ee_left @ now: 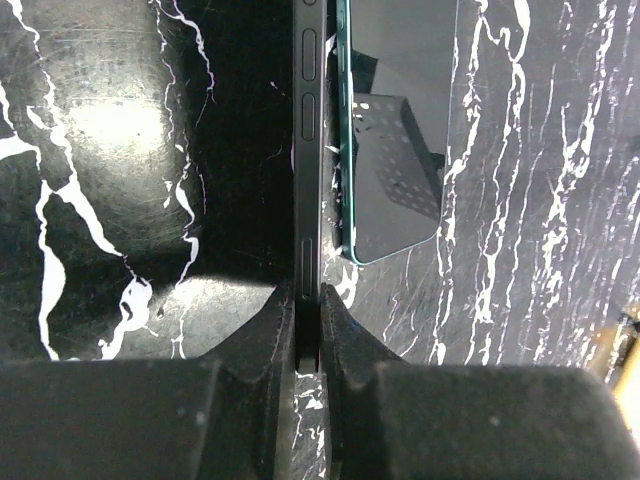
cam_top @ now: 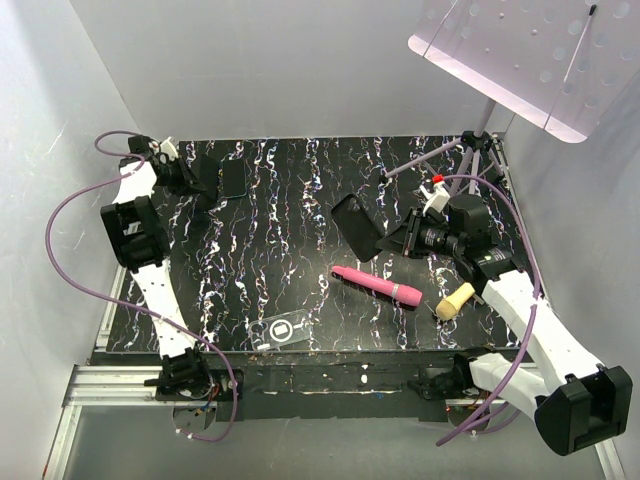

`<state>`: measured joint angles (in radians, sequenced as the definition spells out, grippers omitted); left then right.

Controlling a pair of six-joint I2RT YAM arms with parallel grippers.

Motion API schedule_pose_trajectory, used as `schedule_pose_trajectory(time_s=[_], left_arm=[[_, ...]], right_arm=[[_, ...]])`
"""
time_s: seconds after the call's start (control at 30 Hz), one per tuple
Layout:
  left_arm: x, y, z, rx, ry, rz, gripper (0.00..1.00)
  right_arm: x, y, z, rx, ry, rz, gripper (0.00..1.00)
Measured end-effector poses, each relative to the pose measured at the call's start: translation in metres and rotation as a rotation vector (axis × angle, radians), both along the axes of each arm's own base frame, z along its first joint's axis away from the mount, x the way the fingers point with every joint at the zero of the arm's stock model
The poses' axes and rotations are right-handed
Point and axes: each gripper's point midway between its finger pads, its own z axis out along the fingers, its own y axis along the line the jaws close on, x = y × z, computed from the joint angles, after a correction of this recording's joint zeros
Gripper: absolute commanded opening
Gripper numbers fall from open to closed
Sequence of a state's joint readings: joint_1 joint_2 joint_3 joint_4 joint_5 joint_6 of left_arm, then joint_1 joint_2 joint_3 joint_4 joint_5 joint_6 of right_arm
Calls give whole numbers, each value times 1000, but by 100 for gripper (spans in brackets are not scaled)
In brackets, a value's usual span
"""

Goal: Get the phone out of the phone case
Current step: Place the phone at the center of the board, then place the phone case at the center of the board.

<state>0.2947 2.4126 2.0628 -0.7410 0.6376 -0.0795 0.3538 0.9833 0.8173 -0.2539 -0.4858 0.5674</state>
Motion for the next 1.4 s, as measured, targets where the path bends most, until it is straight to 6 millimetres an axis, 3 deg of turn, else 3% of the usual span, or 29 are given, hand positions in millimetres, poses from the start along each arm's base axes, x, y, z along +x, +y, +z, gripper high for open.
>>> schedule_pose_trajectory(time_s=[0.47, 0.7, 1.0, 1.03, 1.07, 1.1, 1.27, 1.4], left_arm=[[1, -9, -6, -144, 47, 37, 10], [0, -9, -17, -158, 82, 47, 36], [-1, -8, -20, -130, 117, 69, 51], [0, -8, -19, -119, 118, 74, 53], [0, -6, -18, -100, 119, 82, 63], [1, -4, -17, -73, 120, 92, 81], [1, 17, 4, 74, 92, 160, 86], [-21, 21, 27, 137, 78, 219, 84]], right_arm=[[0, 4, -5, 14, 54, 3, 1], [-1, 3, -6, 6, 51, 8, 1], [-2, 2, -14, -22, 57, 22, 1], [-2, 1, -17, -31, 63, 26, 1], [-2, 1, -19, -40, 69, 29, 1], [-3, 0, -22, -51, 74, 33, 1], [-5, -5, -27, -109, 77, 52, 1], [-5, -8, -26, -150, 56, 68, 1]])
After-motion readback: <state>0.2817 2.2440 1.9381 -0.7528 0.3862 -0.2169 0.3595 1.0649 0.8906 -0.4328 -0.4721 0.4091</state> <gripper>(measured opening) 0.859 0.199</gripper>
